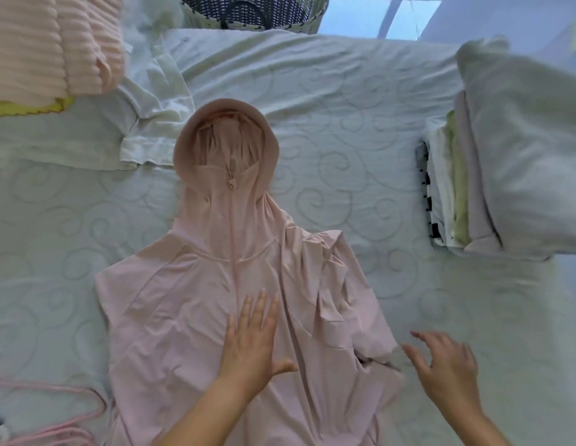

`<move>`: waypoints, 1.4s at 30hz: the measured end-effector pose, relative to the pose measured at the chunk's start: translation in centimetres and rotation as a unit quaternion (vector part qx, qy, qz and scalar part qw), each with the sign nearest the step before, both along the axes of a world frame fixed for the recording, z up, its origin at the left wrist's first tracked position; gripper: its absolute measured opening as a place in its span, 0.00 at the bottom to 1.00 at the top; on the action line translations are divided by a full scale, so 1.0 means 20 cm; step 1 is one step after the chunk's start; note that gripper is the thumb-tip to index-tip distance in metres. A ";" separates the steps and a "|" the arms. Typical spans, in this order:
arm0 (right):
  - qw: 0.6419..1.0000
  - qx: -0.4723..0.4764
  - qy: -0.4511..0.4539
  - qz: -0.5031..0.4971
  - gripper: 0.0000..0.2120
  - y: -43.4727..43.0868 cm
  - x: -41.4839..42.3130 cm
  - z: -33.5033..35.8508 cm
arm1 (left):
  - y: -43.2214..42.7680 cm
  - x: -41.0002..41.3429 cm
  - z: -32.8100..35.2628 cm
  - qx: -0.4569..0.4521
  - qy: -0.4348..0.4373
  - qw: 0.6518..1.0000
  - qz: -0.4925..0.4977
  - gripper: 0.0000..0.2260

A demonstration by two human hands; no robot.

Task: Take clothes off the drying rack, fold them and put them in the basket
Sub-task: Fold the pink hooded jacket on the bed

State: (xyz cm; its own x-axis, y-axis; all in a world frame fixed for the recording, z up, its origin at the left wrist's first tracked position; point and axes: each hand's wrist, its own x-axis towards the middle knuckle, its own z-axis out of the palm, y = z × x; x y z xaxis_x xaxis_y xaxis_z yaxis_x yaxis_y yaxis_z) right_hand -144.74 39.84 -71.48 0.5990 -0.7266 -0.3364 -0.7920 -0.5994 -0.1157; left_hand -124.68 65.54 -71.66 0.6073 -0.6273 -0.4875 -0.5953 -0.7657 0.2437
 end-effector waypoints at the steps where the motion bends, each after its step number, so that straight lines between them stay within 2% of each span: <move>1: 1.000 -0.002 0.013 -0.006 0.29 0.05 -0.05 -0.01 | -0.05 -0.04 0.01 -0.019 -0.005 1.000 -0.009 0.58; 3: 0.999 0.013 0.031 -0.040 0.27 0.14 -0.11 -0.02 | -0.15 -0.12 0.05 -0.030 0.001 0.999 -0.023 0.57; 7: 0.989 0.075 0.003 -0.124 0.33 0.23 -0.11 -0.09 | -0.28 -0.24 0.09 -0.057 -0.001 0.997 -0.045 0.50; 8: 0.988 0.085 -0.020 -0.130 0.30 0.23 -0.08 -0.10 | -0.31 -0.26 0.10 -0.060 -0.004 0.997 -0.053 0.49; 11: 0.983 0.115 -0.066 -0.128 0.11 0.21 0.04 -0.09 | -0.33 -0.32 0.09 -0.071 -0.011 0.995 -0.073 0.47; 13: 0.975 0.137 -0.108 -0.137 0.10 0.18 0.09 -0.08 | -0.34 -0.34 0.10 -0.077 -0.011 0.994 -0.077 0.47; 16: 0.928 0.211 -0.235 -0.197 0.08 0.12 0.13 0.02 | -0.35 -0.37 0.12 -0.112 0.015 0.992 -0.065 0.45; 18: 0.889 0.267 -0.297 -0.227 0.11 0.06 0.15 0.11 | -0.38 -0.37 0.15 -0.138 0.029 0.989 -0.046 0.44; 22: 0.830 0.320 -0.399 -0.224 0.09 -0.02 0.20 0.34 | -0.47 -0.37 0.26 -0.207 0.039 0.977 -0.018 0.41; 26: 0.805 0.359 -0.432 -0.192 0.09 -0.08 0.23 0.54 | -0.60 -0.38 0.37 -0.295 0.033 0.955 0.005 0.40; 30: 0.797 0.421 -0.416 -0.122 0.07 -0.09 0.26 0.67 | -0.72 -0.36 0.50 -0.376 0.038 0.925 -0.028 0.36; 32: 0.762 0.470 -0.424 -0.135 0.05 -0.08 0.26 0.70 | -0.75 -0.33 0.55 -0.394 0.051 0.917 -0.014 0.30; 35: 0.697 0.520 -0.452 -0.201 0.26 -0.09 0.23 0.66 | -0.76 -0.25 0.59 -0.388 0.028 0.921 0.015 0.10; 37: 0.699 0.514 -0.453 -0.203 0.37 -0.09 0.19 0.62 | -0.76 -0.22 0.60 -0.391 0.086 0.912 0.083 0.08; 38: 0.717 0.504 -0.442 -0.190 0.38 -0.08 0.17 0.60 | -0.75 -0.21 0.60 -0.393 0.124 0.902 0.126 0.09; 40: 0.758 0.481 -0.408 -0.163 0.34 -0.05 0.16 0.57 | -0.76 -0.19 0.59 -0.395 0.167 0.885 0.181 0.07; 42: 0.782 0.453 -0.406 -0.136 0.27 -0.02 0.17 0.54 | -0.76 -0.17 0.58 -0.398 0.191 0.876 0.196 0.07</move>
State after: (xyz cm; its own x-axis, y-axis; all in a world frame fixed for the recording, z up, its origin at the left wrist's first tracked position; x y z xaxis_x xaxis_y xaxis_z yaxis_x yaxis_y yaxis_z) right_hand -141.43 39.43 -60.78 0.7479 -0.5473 -0.3757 -0.3203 0.1981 -0.9263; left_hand -128.14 50.26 -60.03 0.7391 -0.6413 -0.2060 -0.0833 -0.3906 0.9168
